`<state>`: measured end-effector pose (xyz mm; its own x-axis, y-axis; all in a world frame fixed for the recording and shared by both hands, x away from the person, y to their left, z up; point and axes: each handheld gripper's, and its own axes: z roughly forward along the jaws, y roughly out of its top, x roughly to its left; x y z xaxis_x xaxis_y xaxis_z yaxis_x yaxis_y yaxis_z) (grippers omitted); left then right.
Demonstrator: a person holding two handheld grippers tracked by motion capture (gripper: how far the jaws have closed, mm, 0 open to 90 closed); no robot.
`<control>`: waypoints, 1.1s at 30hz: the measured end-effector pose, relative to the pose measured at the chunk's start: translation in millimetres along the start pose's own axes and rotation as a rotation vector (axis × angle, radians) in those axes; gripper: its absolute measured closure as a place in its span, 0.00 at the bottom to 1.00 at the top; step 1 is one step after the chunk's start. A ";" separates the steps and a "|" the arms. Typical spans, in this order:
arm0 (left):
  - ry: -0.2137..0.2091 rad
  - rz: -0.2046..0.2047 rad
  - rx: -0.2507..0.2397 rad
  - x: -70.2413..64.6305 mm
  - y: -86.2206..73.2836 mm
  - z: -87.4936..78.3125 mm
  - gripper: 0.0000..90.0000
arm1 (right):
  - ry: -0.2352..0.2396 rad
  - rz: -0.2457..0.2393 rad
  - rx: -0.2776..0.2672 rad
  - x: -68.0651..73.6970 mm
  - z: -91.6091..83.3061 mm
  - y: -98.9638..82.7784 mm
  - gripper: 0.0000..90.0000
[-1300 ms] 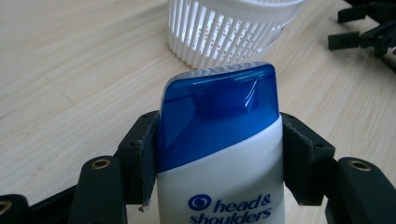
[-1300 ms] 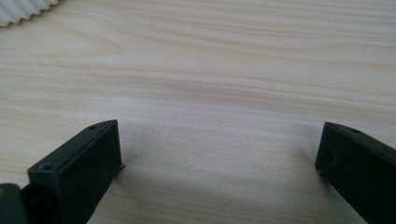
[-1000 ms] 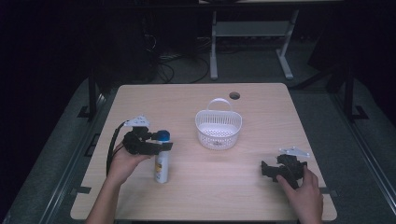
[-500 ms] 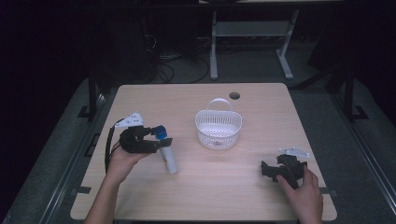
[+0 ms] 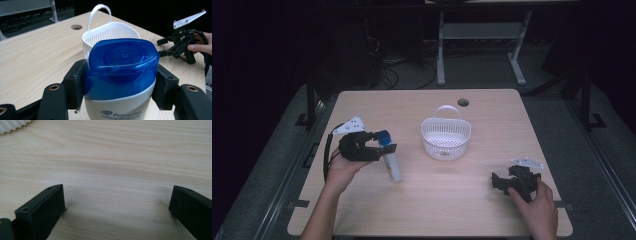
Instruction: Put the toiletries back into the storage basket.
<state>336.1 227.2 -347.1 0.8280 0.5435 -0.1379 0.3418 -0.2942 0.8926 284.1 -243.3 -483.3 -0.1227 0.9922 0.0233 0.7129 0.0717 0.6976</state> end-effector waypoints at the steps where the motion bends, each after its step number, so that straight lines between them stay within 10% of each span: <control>1: -0.001 0.002 -0.005 0.1 2.3 -0.5 0.42 | -0.001 0.000 -0.001 0.0 0.1 0.0 0.00; 33: -0.054 0.086 -0.076 0.9 81.5 38.5 0.42 | 0.000 0.000 0.000 0.0 -0.1 0.0 0.00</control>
<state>381.9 173.4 -291.1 0.8762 0.4751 -0.0809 0.2356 -0.2758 0.9319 284.0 -243.3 -483.2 -0.1226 0.9922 0.0233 0.7129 0.0717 0.6976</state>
